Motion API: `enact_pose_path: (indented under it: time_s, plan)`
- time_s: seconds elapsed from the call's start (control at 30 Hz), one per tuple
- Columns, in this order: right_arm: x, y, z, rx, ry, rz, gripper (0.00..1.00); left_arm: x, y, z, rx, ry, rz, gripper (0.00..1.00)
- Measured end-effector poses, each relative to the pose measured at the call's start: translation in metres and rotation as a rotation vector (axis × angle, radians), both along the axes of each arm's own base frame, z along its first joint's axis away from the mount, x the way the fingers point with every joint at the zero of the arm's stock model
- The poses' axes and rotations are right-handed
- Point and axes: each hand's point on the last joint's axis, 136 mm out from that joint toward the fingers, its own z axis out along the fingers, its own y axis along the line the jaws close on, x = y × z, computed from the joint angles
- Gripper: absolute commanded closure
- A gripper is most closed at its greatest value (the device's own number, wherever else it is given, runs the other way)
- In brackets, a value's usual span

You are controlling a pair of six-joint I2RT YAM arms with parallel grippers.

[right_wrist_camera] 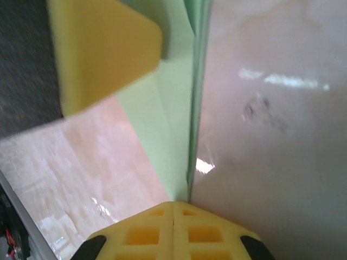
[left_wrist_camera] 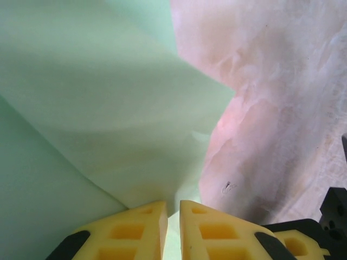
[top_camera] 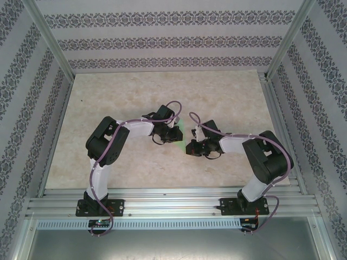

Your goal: Fold a paper plane with a square sheet of paper (fold left side to right side)

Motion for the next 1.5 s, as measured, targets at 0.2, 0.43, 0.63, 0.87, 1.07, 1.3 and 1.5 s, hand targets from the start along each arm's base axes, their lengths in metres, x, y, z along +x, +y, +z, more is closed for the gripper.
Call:
enact_pose_path:
  time_s: [0.2,0.43,0.63,0.87,1.07,1.3,1.5]
  plan:
    - [-0.011,-0.005,0.022,0.003,0.011,-0.010,0.93,0.000,0.000,0.000,-0.001,-0.001,0.000,0.82]
    - [0.011,0.007,0.032,0.042,-0.010,-0.042,0.93,0.000,0.000,0.001,-0.002,-0.003,0.000,0.82]
    - [0.015,0.012,0.009,0.000,0.029,-0.056,0.93,0.000,0.000,0.001,-0.002,-0.003,0.000,0.81]
    - [0.015,0.008,-0.003,-0.044,0.047,-0.076,0.94,0.001,0.000,0.001,-0.002,-0.006,0.000,0.79]
    - [0.013,0.007,-0.004,-0.030,0.062,-0.108,0.95,0.003,0.000,0.004,0.003,-0.012,-0.005,0.76]
    - [0.012,0.007,0.000,-0.011,0.052,-0.126,0.94,0.012,0.008,0.004,0.029,-0.025,0.013,0.77]
    - [0.016,0.009,0.021,0.009,0.036,-0.133,0.94,0.012,0.009,0.004,0.031,-0.026,0.014,0.77]
